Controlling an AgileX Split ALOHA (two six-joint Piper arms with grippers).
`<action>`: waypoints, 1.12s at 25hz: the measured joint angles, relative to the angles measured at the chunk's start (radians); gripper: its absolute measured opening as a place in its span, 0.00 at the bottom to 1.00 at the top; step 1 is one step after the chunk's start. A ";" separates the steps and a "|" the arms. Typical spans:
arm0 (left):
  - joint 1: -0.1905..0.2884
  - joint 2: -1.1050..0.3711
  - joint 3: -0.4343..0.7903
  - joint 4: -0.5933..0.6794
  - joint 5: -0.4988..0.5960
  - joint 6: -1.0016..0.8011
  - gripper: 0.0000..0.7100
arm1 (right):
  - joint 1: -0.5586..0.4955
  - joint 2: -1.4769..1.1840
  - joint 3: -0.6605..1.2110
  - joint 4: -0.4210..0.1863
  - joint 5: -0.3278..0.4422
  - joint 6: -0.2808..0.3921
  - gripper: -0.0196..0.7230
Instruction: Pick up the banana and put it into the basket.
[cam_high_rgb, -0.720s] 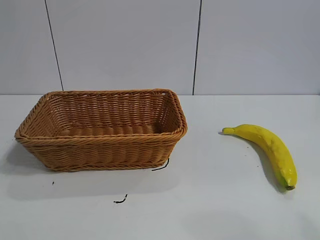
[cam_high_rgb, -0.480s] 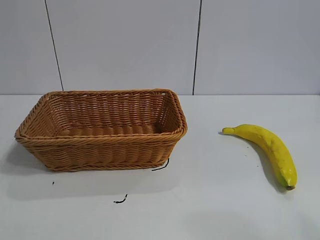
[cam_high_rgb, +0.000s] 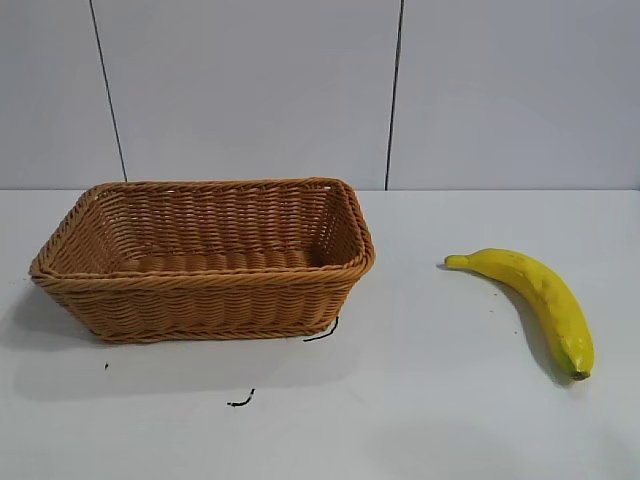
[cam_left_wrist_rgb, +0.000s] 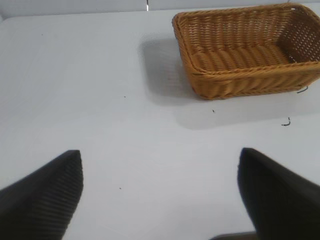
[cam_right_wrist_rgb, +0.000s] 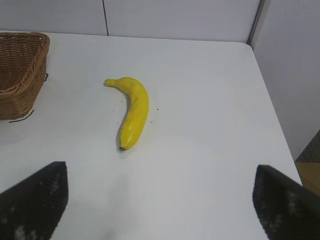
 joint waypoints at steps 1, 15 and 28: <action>0.000 0.000 0.000 0.000 0.000 0.000 0.89 | 0.000 0.051 -0.017 0.000 0.000 0.000 0.95; 0.000 0.000 0.000 0.000 0.000 0.000 0.89 | 0.000 0.783 -0.398 0.078 0.028 0.005 0.95; 0.000 0.000 0.000 0.000 0.000 0.000 0.89 | 0.000 1.275 -0.662 0.081 0.047 -0.035 0.95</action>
